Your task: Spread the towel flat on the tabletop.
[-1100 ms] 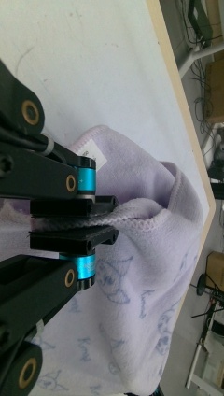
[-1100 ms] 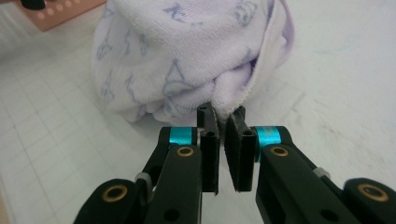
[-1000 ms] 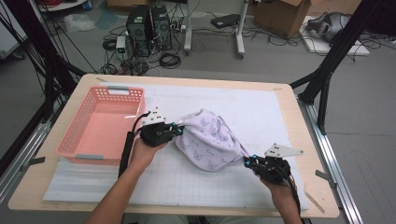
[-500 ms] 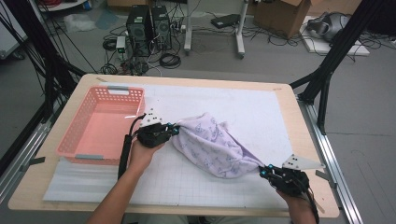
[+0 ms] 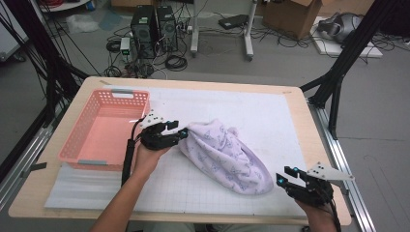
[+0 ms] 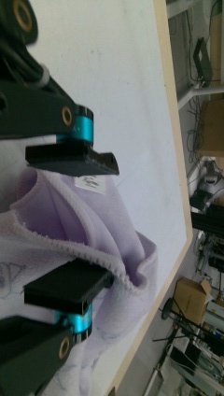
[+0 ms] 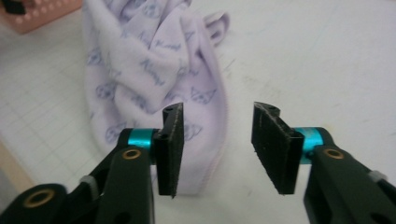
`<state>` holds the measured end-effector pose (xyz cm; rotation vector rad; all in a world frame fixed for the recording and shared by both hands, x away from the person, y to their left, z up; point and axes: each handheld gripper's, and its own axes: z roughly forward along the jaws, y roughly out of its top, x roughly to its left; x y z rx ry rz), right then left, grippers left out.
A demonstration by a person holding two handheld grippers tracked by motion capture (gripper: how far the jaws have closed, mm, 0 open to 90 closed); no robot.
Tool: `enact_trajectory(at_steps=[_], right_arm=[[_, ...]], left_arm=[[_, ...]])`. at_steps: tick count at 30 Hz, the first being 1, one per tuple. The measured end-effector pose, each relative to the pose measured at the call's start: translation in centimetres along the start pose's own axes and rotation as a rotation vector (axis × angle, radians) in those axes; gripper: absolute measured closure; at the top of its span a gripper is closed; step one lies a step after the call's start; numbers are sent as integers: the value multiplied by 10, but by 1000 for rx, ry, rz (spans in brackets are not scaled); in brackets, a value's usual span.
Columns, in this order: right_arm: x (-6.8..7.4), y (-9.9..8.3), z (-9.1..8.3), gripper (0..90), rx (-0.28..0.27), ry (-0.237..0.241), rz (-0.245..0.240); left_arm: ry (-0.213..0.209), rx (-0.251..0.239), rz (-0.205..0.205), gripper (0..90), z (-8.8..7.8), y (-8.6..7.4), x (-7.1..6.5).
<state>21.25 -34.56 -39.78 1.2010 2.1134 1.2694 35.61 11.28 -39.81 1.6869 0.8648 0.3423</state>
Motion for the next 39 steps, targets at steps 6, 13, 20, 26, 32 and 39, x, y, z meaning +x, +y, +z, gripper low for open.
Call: enact_trajectory(at_steps=[6, 13, 20, 26, 32, 39], right_arm=[[-5, 8, 0, 454, -36, -35, 23], [2, 9, 16, 448, -30, -21, 3], [4, 9, 20, 446, -29, -10, -2], [1, 8, 23, 447, -24, -12, -8], [-2, 10, 26, 451, -20, -19, 3], [-8, 32, 64, 461, 23, -15, -15]], left_arm=[[-43, -18, -34, 358, 4, 9, -5], [-60, 69, -74, 314, 28, 8, -12], [-67, 177, -104, 311, 54, -7, -14], [-71, 217, -108, 327, 66, -16, -16], [-85, 277, 17, 573, 62, -17, -19], [-73, 189, 83, 792, 41, -3, -17]])
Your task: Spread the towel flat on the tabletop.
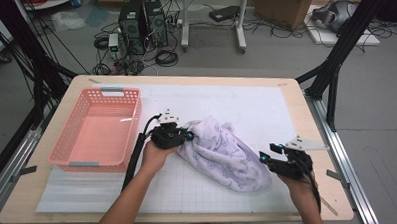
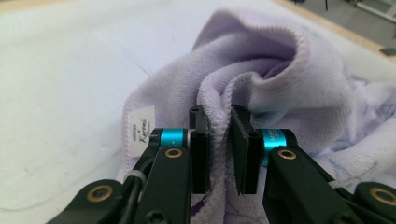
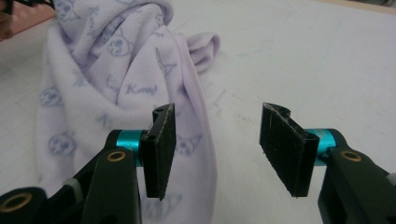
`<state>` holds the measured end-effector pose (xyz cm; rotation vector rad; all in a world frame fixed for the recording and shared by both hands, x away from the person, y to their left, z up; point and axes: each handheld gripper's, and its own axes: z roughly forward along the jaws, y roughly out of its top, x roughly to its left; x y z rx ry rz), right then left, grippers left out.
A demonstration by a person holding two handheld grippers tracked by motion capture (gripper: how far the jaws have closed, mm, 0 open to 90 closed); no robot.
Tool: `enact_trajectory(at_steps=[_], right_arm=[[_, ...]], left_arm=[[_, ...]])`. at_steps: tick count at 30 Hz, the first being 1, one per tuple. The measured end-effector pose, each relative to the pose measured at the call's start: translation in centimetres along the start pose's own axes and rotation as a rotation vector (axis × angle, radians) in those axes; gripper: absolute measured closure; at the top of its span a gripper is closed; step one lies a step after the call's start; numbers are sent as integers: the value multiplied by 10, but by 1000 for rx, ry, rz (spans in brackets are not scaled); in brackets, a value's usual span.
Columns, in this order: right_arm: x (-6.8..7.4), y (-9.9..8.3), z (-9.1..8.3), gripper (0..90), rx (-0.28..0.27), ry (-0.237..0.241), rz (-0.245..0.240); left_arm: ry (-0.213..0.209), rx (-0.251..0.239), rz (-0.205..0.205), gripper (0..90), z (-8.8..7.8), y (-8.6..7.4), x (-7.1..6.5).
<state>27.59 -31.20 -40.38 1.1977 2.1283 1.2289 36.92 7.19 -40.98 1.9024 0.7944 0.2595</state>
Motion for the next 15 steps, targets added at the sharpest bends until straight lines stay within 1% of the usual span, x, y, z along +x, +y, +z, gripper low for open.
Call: enact_trajectory(at_steps=[1, 3, 4, 5, 6, 7, 8, 9, 10, 11, 13, 15], right_arm=[[1, 4, 10, 468, 12, 11, 3], [1, 9, 31, 484, 36, 38, 8], [2, 10, 43, 500, 41, 49, 21], [2, 11, 53, 521, 59, 55, 33], [3, 12, 63, 547, 81, 51, 33], [4, 12, 71, 594, 101, 53, 15], [7, 12, 78, 695, 125, 48, -14], [8, 13, 80, 789, 135, 48, -35], [8, 13, 80, 863, 136, 45, -37], [7, 13, 77, 864, 125, 39, -18], [-1, 12, 65, 868, 88, 27, 37], [-8, 9, 49, 869, 61, 5, 60]], left_arm=[[3, -11, 8, 793, -3, 1, -1], [-6, -23, 15, 793, -8, 1, -3], [-7, -23, 24, 793, -10, 1, -5], [-8, -17, 38, 793, -12, 0, -6], [-6, -10, 49, 793, -14, -1, -7], [-5, 7, 64, 793, -16, -2, -8], [-3, 11, 73, 793, -18, -2, -9], [-5, 6, 73, 793, -20, -4, -9], [-12, 2, 69, 793, -22, -5, -10], [-22, -7, 64, 793, -25, -8, -10], [-57, -25, 39, 793, -30, -13, -11], [-69, -31, 37, 794, -34, -18, -13]])
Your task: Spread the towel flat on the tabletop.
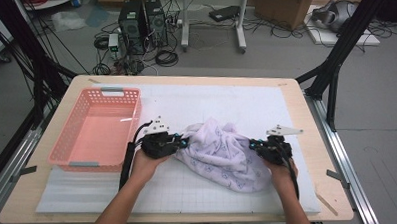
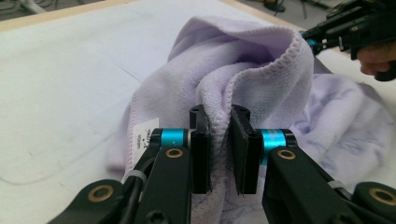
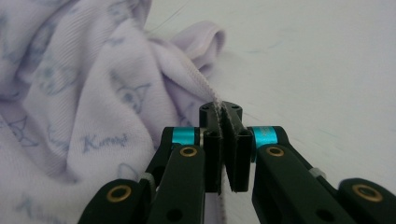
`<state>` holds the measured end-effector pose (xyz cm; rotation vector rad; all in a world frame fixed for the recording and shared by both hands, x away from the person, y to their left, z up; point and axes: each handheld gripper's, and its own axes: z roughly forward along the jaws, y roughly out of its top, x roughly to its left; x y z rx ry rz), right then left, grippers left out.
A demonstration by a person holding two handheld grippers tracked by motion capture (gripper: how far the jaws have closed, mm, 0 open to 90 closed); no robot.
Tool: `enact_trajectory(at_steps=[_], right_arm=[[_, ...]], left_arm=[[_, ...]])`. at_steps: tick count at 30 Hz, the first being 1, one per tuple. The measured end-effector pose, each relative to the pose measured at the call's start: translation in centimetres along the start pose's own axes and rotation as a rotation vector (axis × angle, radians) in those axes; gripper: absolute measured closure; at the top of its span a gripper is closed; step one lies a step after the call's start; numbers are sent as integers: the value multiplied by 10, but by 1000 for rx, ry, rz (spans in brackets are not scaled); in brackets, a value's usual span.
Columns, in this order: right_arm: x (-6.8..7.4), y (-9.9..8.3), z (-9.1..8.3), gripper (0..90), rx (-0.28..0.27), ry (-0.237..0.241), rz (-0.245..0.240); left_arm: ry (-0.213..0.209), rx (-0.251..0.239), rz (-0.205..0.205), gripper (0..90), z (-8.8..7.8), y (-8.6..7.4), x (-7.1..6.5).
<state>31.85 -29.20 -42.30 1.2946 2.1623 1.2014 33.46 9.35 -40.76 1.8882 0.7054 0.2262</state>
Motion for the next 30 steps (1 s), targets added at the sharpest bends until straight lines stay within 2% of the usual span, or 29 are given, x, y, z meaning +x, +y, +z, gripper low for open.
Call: enact_trajectory(at_steps=[3, 5, 10, 13, 14, 15, 17, 19, 20, 22, 24, 26, 30], right_arm=[[-7, -9, -21, 869, -6, -32, -12], [-10, -17, -35, 869, -6, -53, -11], [-16, -37, -69, 870, 27, -130, -26], [-17, -47, -83, 869, 39, -137, -21], [-16, -50, -85, 866, 43, -132, -23], [-14, -51, -87, 836, 45, -120, -28], [-10, -50, -89, 726, 29, -107, -28], [-9, -47, -94, 690, -19, -92, -8], [-9, -44, -97, 684, -45, -91, 2], [-10, -37, -101, 667, -74, -103, 4], [-11, -30, -102, 660, -88, -114, -1], [-12, -27, -101, 650, -94, -118, -2], [-16, -27, -95, 646, -98, -119, 16]], left_arm=[[5, 22, 15, 794, -4, -9, -6], [19, 73, 52, 795, -6, -13, -11], [12, 113, 55, 797, -14, -24, -15], [-4, 125, 39, 785, -16, -24, -14], [0, 131, 36, 766, -16, -22, -14], [22, 133, 41, 715, -15, -18, -15], [86, 130, 66, 588, -16, -6, -17], [115, 96, 76, 528, -16, 9, -20], [114, 81, 76, 505, -16, 17, -20], [100, 47, 70, 488, -14, 32, -21], [71, 35, 65, 473, -8, 44, -21], [31, 42, 64, 456, 4, 54, -22], [-33, 68, 54, 416, 33, 67, -29]])
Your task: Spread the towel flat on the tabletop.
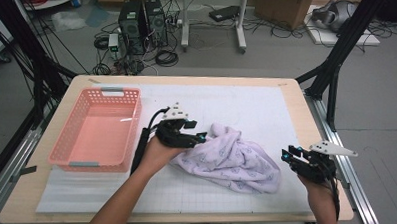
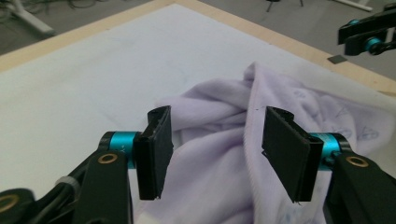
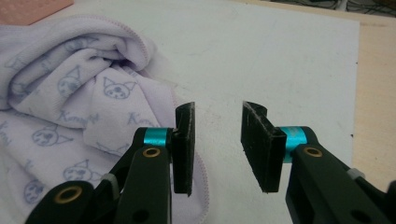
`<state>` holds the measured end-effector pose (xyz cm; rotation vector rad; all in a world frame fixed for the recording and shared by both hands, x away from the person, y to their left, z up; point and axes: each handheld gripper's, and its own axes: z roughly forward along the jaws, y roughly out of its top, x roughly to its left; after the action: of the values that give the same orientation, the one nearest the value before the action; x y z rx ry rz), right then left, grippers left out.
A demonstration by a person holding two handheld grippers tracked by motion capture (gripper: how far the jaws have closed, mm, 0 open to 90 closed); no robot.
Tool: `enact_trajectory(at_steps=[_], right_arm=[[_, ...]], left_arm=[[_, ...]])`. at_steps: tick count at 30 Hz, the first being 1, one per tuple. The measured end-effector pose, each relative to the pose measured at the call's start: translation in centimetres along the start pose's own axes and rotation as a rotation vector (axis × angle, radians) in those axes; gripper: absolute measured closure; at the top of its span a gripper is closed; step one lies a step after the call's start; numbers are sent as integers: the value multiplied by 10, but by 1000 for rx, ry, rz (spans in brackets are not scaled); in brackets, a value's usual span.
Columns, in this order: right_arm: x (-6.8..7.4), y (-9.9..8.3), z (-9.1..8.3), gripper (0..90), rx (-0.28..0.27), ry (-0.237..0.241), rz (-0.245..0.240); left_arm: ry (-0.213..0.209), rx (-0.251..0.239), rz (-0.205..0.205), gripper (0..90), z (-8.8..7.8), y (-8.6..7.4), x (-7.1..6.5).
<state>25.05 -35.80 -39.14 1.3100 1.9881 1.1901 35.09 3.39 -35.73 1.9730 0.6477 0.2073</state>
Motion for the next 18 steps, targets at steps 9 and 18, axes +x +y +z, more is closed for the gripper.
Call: enact_trajectory(at_steps=[9, 18], right_arm=[[-3, -9, 8, 604, 16, -4, 19], [-3, -13, 9, 598, 23, 5, 15]], left_arm=[[-90, 107, 25, 366, 68, 19, -29], [-70, 188, 36, 702, 91, 8, -29]])
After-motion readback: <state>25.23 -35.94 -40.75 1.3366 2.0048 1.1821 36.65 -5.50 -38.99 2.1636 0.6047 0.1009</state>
